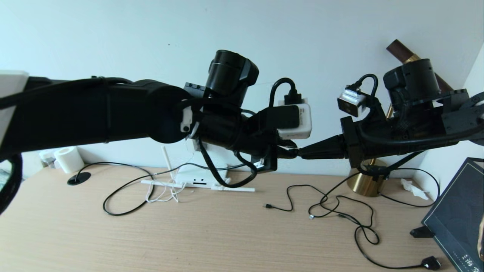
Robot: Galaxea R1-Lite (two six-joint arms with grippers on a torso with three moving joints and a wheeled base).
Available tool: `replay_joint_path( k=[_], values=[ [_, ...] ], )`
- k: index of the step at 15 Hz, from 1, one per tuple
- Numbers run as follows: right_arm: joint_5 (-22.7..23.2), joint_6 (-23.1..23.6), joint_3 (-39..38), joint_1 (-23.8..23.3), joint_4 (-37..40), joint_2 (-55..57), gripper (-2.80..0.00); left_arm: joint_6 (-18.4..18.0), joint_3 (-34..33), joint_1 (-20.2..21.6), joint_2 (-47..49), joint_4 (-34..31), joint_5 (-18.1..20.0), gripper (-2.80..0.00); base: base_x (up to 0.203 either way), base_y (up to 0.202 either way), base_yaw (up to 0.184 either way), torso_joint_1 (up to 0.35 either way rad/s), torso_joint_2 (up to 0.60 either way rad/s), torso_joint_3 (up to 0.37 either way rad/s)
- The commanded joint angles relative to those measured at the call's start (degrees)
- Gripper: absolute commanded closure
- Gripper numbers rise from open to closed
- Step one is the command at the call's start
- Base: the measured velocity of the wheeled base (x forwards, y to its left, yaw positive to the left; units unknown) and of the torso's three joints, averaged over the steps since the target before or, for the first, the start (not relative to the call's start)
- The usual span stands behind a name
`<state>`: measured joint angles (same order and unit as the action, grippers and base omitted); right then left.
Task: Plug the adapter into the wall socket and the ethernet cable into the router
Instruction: Hand it to the other hand
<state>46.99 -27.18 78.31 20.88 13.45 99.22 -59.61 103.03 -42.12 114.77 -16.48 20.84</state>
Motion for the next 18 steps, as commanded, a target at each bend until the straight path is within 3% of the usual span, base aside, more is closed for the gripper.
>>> replay_joint_path(
  k=[1, 6, 9, 12, 18],
  values=[
    [0.0, -0.2, 0.0, -0.1, 0.2, -0.1, 0.0, -0.2, -0.1, 0.0, 0.1, -0.1, 0.7, -2.8, 0.0, 0.0, 0.0, 0.0, 0.0, 0.0],
    [0.0, -0.2, -0.5, -0.2, 0.3, -0.6, 0.0, -0.3, -0.8, 0.4, -0.5, 0.1, 1.0, -2.8, 0.0, 0.0, 0.0, 0.0, 0.0, 0.0],
    [0.1, -1.1, -0.9, -0.9, 0.3, -2.6, 0.0, -0.5, -6.8, 0.5, -4.8, 2.1, 1.1, -2.8, 0.0, 0.0, 0.0, 0.0, 0.0, 0.0],
    [2.6, -6.9, -0.6, -1.0, 0.2, -5.1, 0.0, 1.1, -15.9, 1.6, -12.1, 16.3, 2.2, -2.8, 0.0, 0.0, 0.0, 0.0, 0.0, 0.0],
    [10.1, -27.2, 8.8, -1.8, 0.0, 1.2, 0.0, 6.3, -35.9, 8.2, -18.2, 45.9, 5.9, -2.8, 0.0, 0.0, 0.0, 0.0, 0.0, 0.0]
  ],
)
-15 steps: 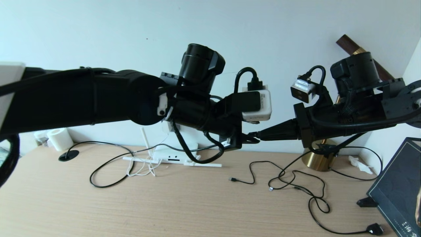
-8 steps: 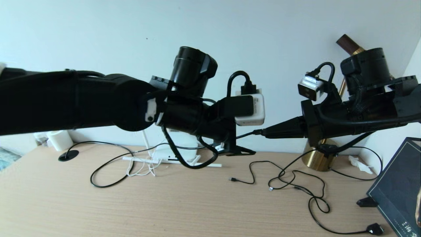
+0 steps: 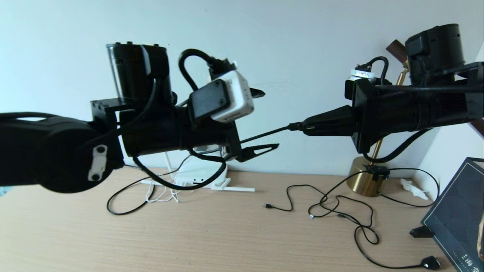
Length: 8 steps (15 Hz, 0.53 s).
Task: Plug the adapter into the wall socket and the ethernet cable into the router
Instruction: Hand it to the other hand
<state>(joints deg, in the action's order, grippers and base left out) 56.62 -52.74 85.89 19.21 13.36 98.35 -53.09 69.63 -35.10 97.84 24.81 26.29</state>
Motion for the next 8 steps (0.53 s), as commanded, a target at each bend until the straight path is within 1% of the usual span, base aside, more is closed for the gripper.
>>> replay_joint_path(
  k=[1, 3, 5, 7, 8],
  values=[
    [2.6, -4.5, 2.9, -1.3, 0.1, 3.3, 0.0, -0.1, -4.1, 2.3, -0.9, 8.6, 2.2, -2.8, 0.0, 0.0, 0.0, 0.0, 0.0, 0.0],
    [6.5, -11.6, 5.6, -2.3, 0.1, 5.1, 0.0, 0.1, -6.6, 3.8, -0.8, 14.7, 3.9, -2.8, 0.0, 0.0, 0.0, 0.0, 0.0, 0.0],
    [8.3, -15.3, 8.6, -2.2, 0.3, 6.9, 0.0, 0.0, -8.5, 4.5, -0.5, 17.6, 6.8, -2.8, 0.0, 0.0, 0.0, 0.0, 0.0, 0.0],
    [10.8, -20.1, 12.0, -1.5, 0.4, 9.2, 0.0, 0.0, -10.1, 4.5, 1.3, 22.7, 8.9, -2.8, 0.0, 0.0, 0.0, 0.0, 0.0, 0.0],
    [11.5, -20.6, 12.4, -0.8, 0.4, 9.8, 0.0, 0.1, -10.6, 4.6, 2.5, 25.2, 10.9, -2.8, 0.0, 0.0, 0.0, 0.0, 0.0, 0.0]
  ],
)
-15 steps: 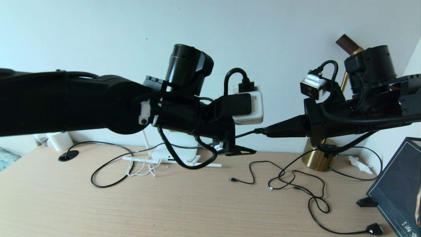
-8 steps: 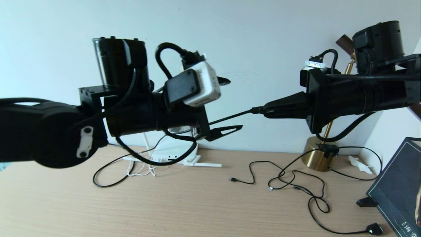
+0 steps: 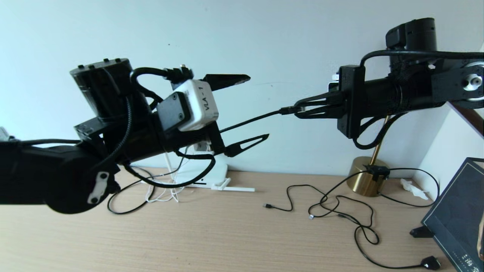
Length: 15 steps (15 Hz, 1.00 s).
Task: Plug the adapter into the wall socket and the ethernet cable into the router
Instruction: Hand it to the other hand
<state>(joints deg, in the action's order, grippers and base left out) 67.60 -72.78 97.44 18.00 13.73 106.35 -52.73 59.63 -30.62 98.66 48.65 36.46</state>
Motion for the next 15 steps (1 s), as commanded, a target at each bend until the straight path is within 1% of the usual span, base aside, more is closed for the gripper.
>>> replay_joint_path(
  k=[1, 3, 4, 6, 8, 10, 13, 15],
  values=[
    [0.8, -0.7, 1.0, 0.7, 0.2, 2.0, 0.0, -0.3, -1.4, 0.1, 2.7, 4.6, 2.5, -2.8, 0.0, 0.0, 0.0, 0.0, 0.0, 0.0],
    [0.9, -0.8, 1.5, 1.7, 1.0, 2.7, 0.0, 0.4, -4.2, 0.2, 4.9, 10.7, 5.8, -2.8, 0.0, 0.0, 0.0, 0.0, 0.0, 0.0],
    [0.8, -0.9, 1.9, 2.6, 1.9, 3.0, 0.0, 1.2, -4.6, 0.3, 5.2, 11.7, 7.1, -2.8, 0.0, 0.0, 0.0, 0.0, 0.0, 0.0],
    [0.7, -0.9, 3.0, 4.2, 3.5, 3.8, 0.0, 1.3, -4.4, 0.7, 6.0, 13.5, 10.3, -2.8, 0.0, 0.0, 0.0, 0.0, 0.0, 0.0],
    [0.6, -0.8, 5.1, 4.2, 5.8, 4.3, 0.0, 2.0, -4.9, 1.5, 5.5, 14.8, 13.9, -2.8, 0.0, 0.0, 0.0, 0.0, 0.0, 0.0],
    [0.7, -0.7, 5.2, 4.2, 6.9, 4.3, 0.0, 2.2, -4.3, 2.3, 5.3, 15.0, 15.7, -2.8, 0.0, 0.0, 0.0, 0.0, 0.0, 0.0],
    [3.8, -0.7, 5.4, 4.1, 7.6, 3.7, 0.0, 2.2, -3.9, 4.3, 5.5, 16.2, 16.6, -2.8, 0.0, 0.0, 0.0, 0.0, 0.0, 0.0],
    [4.4, -0.7, 5.4, 4.5, 8.1, 2.9, 0.0, 2.2, -4.0, 4.6, 4.9, 16.6, 17.3, -2.8, 0.0, 0.0, 0.0, 0.0, 0.0, 0.0]
  ],
)
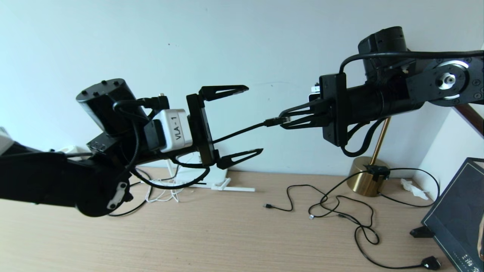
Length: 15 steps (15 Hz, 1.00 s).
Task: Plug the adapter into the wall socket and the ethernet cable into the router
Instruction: Hand it to the other hand
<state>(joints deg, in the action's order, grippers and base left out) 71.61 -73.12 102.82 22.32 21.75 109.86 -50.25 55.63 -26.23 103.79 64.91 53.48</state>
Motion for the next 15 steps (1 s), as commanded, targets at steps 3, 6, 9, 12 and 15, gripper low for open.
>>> replay_joint_path(
  k=[3, 6, 9, 12, 15],
  values=[
    [1.2, -0.6, 0.3, 1.9, 0.7, -0.8, 0.0, -0.5, -0.7, 0.4, -0.8, 0.8, 0.3, -2.8, 0.0, 0.0, 0.0, 0.0, 0.0, 0.0],
    [1.1, -0.8, 0.5, 3.5, 0.7, -1.1, 0.0, -0.5, -1.1, 0.4, -1.0, 1.5, 0.1, -2.8, 0.0, 0.0, 0.0, 0.0, 0.0, 0.0],
    [1.0, -0.8, 0.8, 4.7, 0.6, -0.6, 0.0, -0.5, -3.3, 0.4, -2.7, 1.5, 0.1, -2.8, 0.0, 0.0, 0.0, 0.0, 0.0, 0.0],
    [1.1, -2.4, 3.2, 5.5, 0.6, 0.4, 0.0, -0.6, -7.4, 1.5, -6.1, 1.7, 0.1, -2.8, 0.0, 0.0, 0.0, 0.0, 0.0, 0.0],
    [1.1, -2.8, 5.8, 7.2, 0.6, 2.7, 0.0, -0.6, -8.5, 4.9, -7.6, 1.7, 0.1, -2.8, 0.0, 0.0, 0.0, 0.0, 0.0, 0.0]
  ],
)
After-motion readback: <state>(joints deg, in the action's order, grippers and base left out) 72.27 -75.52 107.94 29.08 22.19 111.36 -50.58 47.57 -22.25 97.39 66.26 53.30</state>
